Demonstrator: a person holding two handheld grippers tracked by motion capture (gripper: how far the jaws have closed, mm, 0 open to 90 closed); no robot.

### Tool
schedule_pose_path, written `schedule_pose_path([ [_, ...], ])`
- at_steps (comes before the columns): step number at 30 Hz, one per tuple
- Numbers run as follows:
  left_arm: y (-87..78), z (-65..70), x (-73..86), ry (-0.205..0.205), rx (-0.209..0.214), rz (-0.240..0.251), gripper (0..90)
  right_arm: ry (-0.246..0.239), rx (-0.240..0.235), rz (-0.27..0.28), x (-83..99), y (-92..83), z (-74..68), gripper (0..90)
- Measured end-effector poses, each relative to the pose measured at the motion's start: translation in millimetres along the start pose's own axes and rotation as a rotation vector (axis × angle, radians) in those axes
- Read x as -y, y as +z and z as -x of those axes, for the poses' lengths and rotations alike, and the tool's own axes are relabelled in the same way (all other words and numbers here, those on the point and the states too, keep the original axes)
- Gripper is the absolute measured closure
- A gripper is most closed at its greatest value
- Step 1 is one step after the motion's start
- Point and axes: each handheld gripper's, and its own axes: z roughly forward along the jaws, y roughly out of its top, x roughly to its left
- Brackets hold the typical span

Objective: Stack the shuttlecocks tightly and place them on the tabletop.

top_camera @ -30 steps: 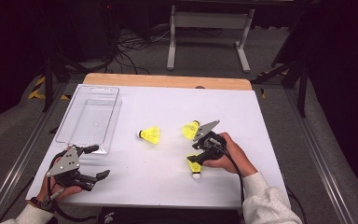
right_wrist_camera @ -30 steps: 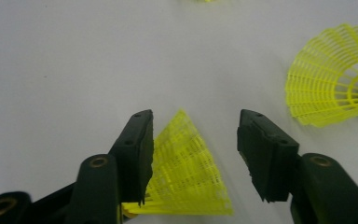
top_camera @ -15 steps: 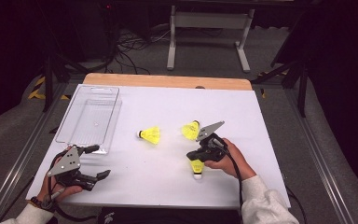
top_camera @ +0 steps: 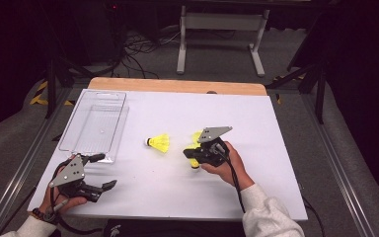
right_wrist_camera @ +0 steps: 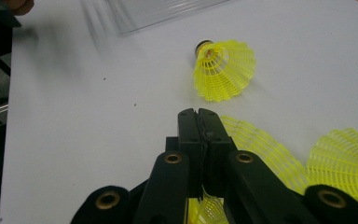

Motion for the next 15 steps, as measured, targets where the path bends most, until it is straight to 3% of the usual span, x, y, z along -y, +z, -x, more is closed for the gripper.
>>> schedule_pose_path([
  [7, -0.6, 0.0, -0.3, 0.007, 0.001, 0.0, 9.8, 0.018, 0.013, 0.031, 5.7, 3.7, -0.2, 87.6],
  [13, -1.0, 0.0, -0.4, 0.005, -0.003, 0.005, 9.8, 0.055, 0.02, 0.035, 20.9, -7.8, 4.3, 82.5],
  [15, -1.1, 0.3, -0.7, 0.003, -0.004, 0.007, 9.7, 0.062, 0.043, 0.028, 25.9, -12.7, 5.2, 79.9],
])
